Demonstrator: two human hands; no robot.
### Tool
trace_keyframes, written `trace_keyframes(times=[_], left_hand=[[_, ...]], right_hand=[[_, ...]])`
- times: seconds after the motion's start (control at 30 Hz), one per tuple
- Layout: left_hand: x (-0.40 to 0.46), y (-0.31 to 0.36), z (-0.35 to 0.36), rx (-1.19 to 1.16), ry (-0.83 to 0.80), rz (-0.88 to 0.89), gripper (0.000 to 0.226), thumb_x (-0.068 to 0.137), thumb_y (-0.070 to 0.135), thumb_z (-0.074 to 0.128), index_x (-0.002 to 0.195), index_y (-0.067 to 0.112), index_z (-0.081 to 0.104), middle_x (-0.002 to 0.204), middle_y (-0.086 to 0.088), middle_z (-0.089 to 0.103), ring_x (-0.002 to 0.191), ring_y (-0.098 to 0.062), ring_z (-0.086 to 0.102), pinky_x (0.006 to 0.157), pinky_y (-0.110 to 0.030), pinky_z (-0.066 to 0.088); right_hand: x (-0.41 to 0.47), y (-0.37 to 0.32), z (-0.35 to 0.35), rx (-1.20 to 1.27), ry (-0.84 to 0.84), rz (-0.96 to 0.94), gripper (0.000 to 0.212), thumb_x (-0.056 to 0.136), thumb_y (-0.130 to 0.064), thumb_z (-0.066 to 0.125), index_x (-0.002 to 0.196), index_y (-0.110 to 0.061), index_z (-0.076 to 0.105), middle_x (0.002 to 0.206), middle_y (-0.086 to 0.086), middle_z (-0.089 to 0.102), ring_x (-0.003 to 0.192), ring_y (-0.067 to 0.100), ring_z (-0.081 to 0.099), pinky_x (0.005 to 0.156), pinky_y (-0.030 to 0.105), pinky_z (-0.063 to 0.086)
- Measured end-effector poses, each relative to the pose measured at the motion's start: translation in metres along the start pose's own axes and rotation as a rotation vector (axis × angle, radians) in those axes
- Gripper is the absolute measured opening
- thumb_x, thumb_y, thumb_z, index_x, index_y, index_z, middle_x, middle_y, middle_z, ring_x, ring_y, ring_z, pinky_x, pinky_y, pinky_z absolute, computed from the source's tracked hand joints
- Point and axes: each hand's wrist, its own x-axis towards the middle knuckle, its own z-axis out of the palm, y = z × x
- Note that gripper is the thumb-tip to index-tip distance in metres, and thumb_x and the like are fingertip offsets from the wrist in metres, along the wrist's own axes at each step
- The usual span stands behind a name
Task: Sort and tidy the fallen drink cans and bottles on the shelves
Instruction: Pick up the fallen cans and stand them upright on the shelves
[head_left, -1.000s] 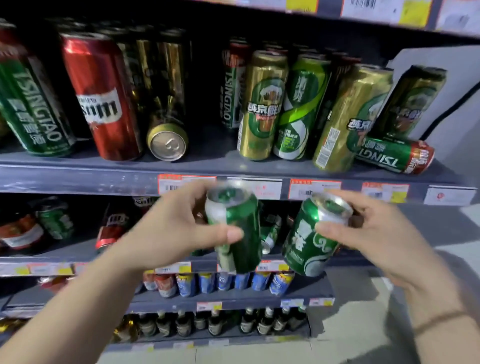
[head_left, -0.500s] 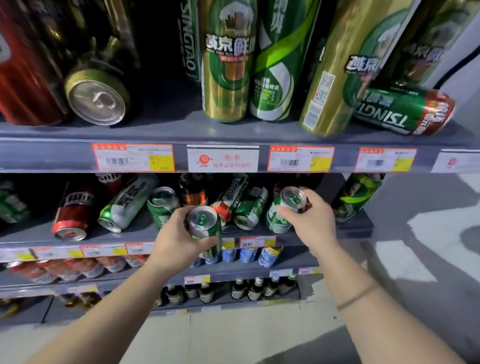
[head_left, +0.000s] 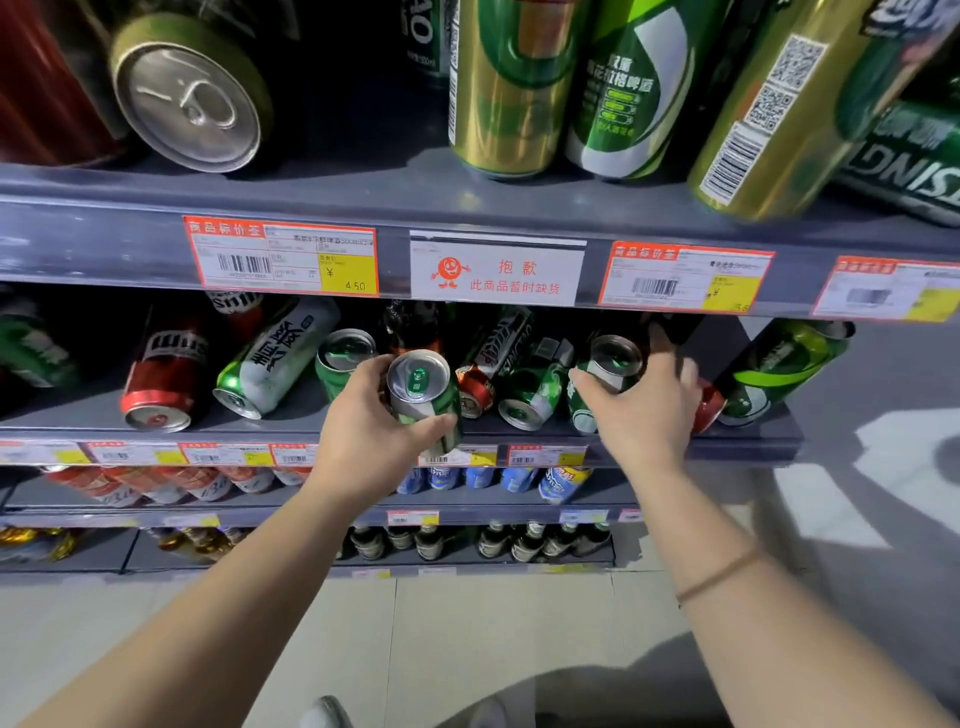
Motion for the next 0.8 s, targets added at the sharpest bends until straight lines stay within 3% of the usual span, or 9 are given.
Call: trace_keyframes(times=[0.07, 0.13, 0.2, 0.27, 0.43, 0.6, 0.7, 0.8], left_hand=[[0.004, -0.001, 0.001, 0.004, 0.006, 0.012, 0.079, 0.070, 0.033, 0.085, 0.137, 0.019, 0.044, 0.115, 0.011, 0.056, 0.105, -0.008, 0.054, 0.088, -0.021, 0.040], [0.008, -0.002, 0.004, 0.013, 0.009, 0.018, 0.079, 0.072, 0.032, 0.084, 0.138, 0.017, 0.043, 0.115, 0.012, 0.054, 0.105, -0.006, 0.052, 0.088, -0.020, 0.038], [0.010, -0.003, 0.008, 0.021, 0.012, 0.028, 0.079, 0.073, 0.031, 0.084, 0.138, 0.017, 0.043, 0.119, 0.009, 0.056, 0.103, -0.005, 0.051, 0.087, -0.020, 0.038], [0.010, -0.003, 0.012, 0.028, 0.022, 0.037, 0.078, 0.073, 0.031, 0.083, 0.139, 0.017, 0.043, 0.125, 0.006, 0.057, 0.106, -0.006, 0.051, 0.088, -0.020, 0.037], [0.010, -0.003, 0.018, 0.059, 0.046, 0.042, 0.084, 0.075, 0.035, 0.081, 0.144, 0.013, 0.038, 0.139, 0.000, 0.052, 0.128, -0.016, 0.047, 0.098, -0.022, 0.035], [0.010, -0.002, 0.020, 0.081, 0.060, 0.034, 0.086, 0.077, 0.035, 0.079, 0.146, 0.011, 0.035, 0.142, -0.002, 0.049, 0.131, -0.018, 0.044, 0.097, -0.021, 0.032], [0.009, -0.001, 0.022, 0.086, 0.053, 0.008, 0.087, 0.079, 0.038, 0.077, 0.148, 0.014, 0.030, 0.141, -0.001, 0.052, 0.129, -0.019, 0.048, 0.095, -0.028, 0.039], [0.007, -0.002, 0.022, 0.082, 0.047, 0.003, 0.086, 0.081, 0.039, 0.075, 0.148, 0.015, 0.028, 0.141, 0.000, 0.051, 0.129, -0.020, 0.048, 0.094, -0.028, 0.040]], right_hand=[[-0.027, -0.008, 0.011, -0.053, 0.039, -0.232, 0.059, 0.079, -0.040, 0.073, 0.129, -0.015, 0.054, 0.127, 0.009, 0.052, 0.114, 0.029, 0.050, 0.090, 0.035, 0.042], [-0.045, -0.012, 0.029, -0.149, -0.184, -0.359, 0.050, 0.089, -0.033, 0.062, 0.137, -0.025, 0.049, 0.140, 0.002, 0.044, 0.106, 0.023, 0.058, 0.076, 0.030, 0.046], [-0.045, -0.008, 0.048, -0.314, -0.353, -0.333, 0.054, 0.096, -0.027, 0.052, 0.147, -0.032, 0.033, 0.157, -0.002, 0.024, 0.090, 0.024, 0.061, 0.066, 0.030, 0.046], [-0.036, -0.008, 0.054, -0.410, -0.367, -0.297, 0.053, 0.099, -0.021, 0.044, 0.148, -0.034, 0.028, 0.161, -0.003, 0.014, 0.079, 0.026, 0.060, 0.063, 0.029, 0.042], [-0.023, -0.013, 0.052, -0.415, -0.293, -0.309, 0.040, 0.101, -0.022, 0.040, 0.140, -0.030, 0.043, 0.152, -0.001, 0.035, 0.094, 0.031, 0.064, 0.066, 0.031, 0.042], [-0.021, -0.026, 0.037, -0.150, -0.131, -0.186, 0.034, 0.102, -0.025, 0.042, 0.131, -0.019, 0.058, 0.127, 0.005, 0.059, 0.105, 0.032, 0.059, 0.075, 0.036, 0.048], [-0.020, -0.033, 0.030, -0.123, -0.113, -0.144, 0.031, 0.102, -0.026, 0.042, 0.118, -0.015, 0.066, 0.109, 0.009, 0.065, 0.098, 0.035, 0.058, 0.066, 0.033, 0.040], [-0.011, -0.038, 0.027, -0.147, -0.125, -0.085, 0.033, 0.100, -0.026, 0.040, 0.093, -0.009, 0.069, 0.090, 0.013, 0.069, 0.077, 0.033, 0.057, 0.059, 0.031, 0.034]])
